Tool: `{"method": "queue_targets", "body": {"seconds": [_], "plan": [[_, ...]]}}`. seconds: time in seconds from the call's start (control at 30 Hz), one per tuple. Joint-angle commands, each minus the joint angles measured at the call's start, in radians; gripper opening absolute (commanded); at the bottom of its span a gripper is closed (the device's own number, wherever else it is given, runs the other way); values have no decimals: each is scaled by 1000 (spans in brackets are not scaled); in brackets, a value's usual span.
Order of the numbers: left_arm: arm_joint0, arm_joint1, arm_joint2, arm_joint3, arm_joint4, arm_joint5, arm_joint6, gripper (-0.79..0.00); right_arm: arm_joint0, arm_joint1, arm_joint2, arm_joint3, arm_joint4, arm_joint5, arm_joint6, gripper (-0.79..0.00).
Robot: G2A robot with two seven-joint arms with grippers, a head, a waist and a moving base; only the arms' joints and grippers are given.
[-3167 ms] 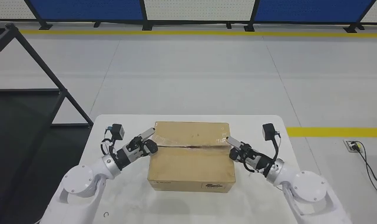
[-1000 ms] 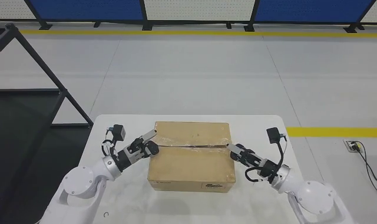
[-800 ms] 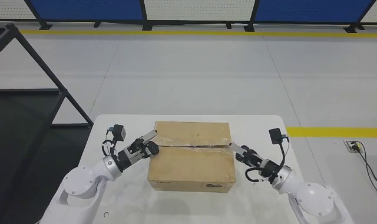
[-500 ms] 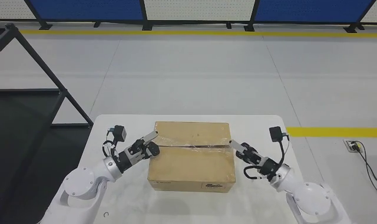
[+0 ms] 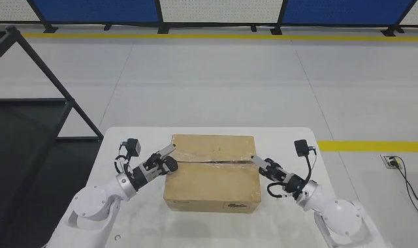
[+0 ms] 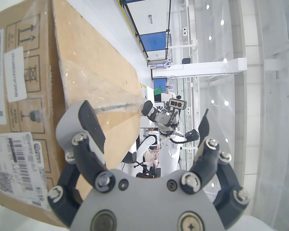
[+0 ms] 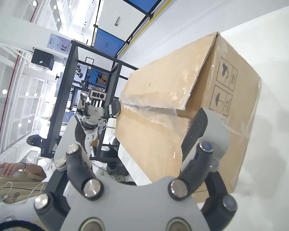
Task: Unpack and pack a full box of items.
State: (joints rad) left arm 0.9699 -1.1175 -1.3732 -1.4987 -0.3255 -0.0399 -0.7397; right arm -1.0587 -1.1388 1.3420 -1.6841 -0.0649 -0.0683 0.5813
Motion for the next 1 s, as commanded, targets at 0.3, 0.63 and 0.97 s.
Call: {"method": "queue_targets", "body": {"seconds": [0.3,0.63,0.97], "plan": [[20,4,-19,-31,-16,-9,6,0,4,-2,1,6,37,-26,-1,0],[24,6,-19,-42,-16,-10,9,0,-68,1,41,-48,22,-112,-94,0],[15,6,-11,-38,-12,-1,11,0,-39,4,16,-13,25,-35,25,0]]}}
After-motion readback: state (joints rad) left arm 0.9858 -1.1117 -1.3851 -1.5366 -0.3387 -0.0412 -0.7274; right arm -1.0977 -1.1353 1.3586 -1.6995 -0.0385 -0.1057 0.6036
